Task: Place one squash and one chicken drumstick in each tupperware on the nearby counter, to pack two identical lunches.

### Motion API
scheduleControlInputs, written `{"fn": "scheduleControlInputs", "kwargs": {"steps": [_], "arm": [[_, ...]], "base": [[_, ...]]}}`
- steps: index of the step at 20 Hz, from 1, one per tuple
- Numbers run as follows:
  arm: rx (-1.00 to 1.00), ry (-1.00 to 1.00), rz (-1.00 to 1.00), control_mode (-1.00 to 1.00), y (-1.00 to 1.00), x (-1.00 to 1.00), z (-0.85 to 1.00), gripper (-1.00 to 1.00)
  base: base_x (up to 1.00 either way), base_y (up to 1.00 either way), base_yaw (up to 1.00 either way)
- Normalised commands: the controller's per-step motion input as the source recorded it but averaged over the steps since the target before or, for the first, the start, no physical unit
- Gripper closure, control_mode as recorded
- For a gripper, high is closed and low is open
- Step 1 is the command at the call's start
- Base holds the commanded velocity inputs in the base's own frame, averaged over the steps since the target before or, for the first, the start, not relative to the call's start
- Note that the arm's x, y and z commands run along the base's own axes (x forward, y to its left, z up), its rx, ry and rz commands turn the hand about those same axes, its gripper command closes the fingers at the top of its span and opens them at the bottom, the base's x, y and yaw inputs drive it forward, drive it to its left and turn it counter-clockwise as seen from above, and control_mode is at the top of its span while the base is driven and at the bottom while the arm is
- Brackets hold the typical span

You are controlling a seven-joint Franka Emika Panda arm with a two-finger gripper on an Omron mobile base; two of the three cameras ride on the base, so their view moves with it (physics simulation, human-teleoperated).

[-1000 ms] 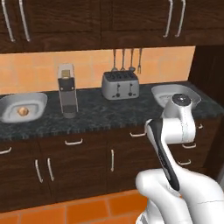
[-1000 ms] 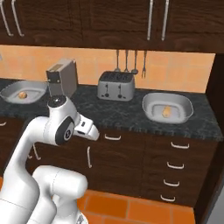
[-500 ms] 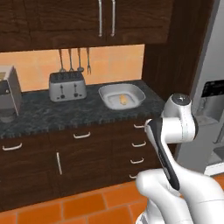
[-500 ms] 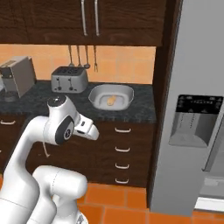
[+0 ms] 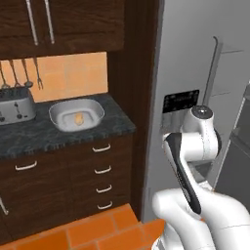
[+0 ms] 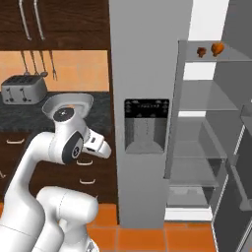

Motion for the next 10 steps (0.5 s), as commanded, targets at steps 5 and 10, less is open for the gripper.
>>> {"fn": "scheduleControlInputs", "kwargs": {"steps": [5,10], "arm": [[0.00,0.00,0.00,1.00,0.00,0.00,0.00,-1.00],[0.00,0.00,0.00,1.00,0.00,0.00,0.00,-1.00]], "base": [[0.61,-1.00,-0.11],[0.55,-1.00,0.00]]}}
